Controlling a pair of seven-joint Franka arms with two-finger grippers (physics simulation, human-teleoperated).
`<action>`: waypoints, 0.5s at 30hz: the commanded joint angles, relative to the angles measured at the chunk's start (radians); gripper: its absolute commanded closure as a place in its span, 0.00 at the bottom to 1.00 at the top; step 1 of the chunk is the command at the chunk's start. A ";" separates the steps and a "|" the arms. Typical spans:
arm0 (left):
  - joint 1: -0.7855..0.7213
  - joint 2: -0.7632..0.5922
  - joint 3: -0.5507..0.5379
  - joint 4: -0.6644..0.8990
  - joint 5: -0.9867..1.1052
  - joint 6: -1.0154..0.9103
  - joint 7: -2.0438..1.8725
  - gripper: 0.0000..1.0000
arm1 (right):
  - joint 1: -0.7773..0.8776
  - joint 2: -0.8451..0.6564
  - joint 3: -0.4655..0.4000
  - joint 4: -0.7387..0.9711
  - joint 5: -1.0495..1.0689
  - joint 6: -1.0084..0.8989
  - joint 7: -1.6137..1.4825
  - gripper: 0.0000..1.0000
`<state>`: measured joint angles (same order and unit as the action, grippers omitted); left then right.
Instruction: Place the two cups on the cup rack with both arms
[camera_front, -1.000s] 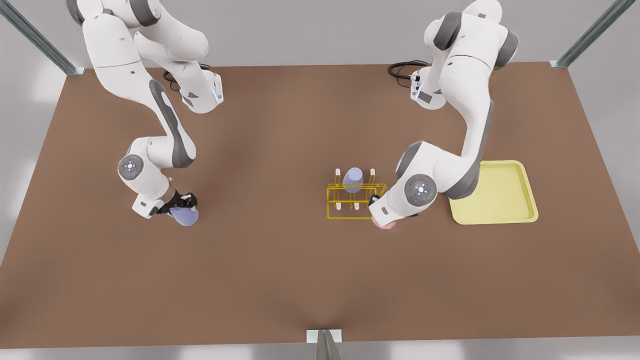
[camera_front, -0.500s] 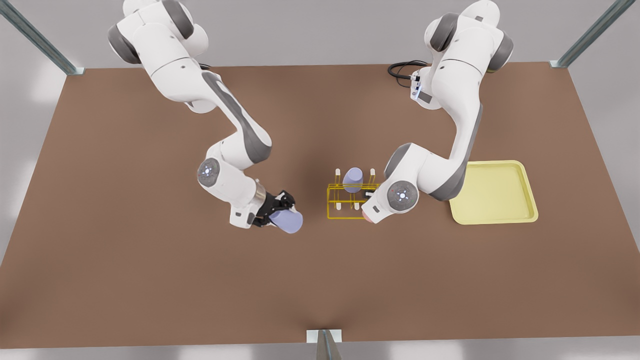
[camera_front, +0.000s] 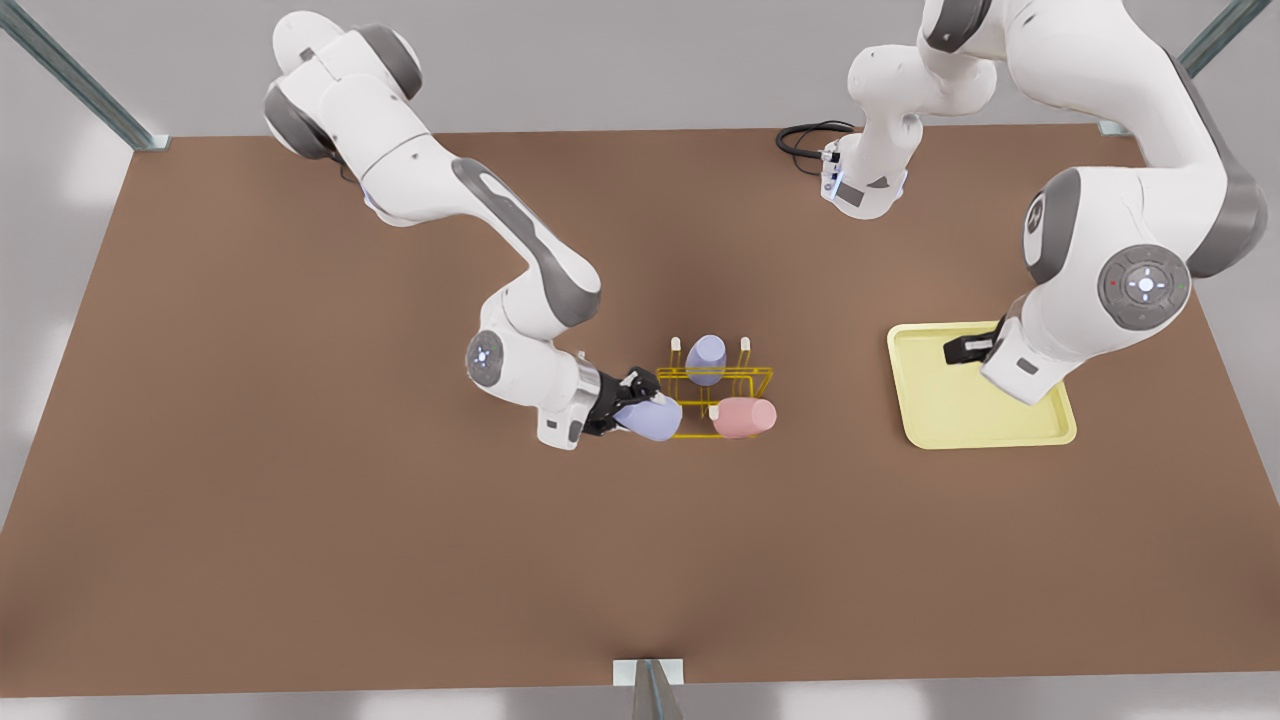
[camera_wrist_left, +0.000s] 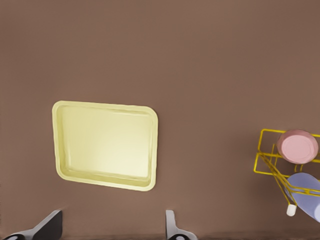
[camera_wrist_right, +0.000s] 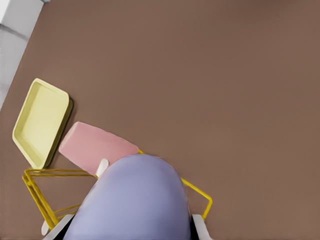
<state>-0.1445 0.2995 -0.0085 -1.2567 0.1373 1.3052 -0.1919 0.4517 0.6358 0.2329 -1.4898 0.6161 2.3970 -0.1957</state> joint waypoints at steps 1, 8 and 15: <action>-0.001 0.000 0.001 -0.001 0.010 -0.060 0.384 0.00 | 0.002 0.008 0.000 0.008 -0.002 -0.004 0.033 0.24; -0.001 0.000 -0.001 -0.001 -0.004 -0.081 0.387 0.00 | 0.045 0.048 0.000 0.031 0.013 -0.004 0.033 0.24; 0.006 -0.002 0.001 0.000 -0.007 -0.083 0.385 0.00 | 0.056 0.093 0.000 0.074 0.013 -0.004 0.035 0.00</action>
<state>-0.1380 0.2994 -0.0077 -1.2571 0.1309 1.2318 0.0260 0.5074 0.7240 0.2329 -1.4268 0.6292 2.3949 -0.1859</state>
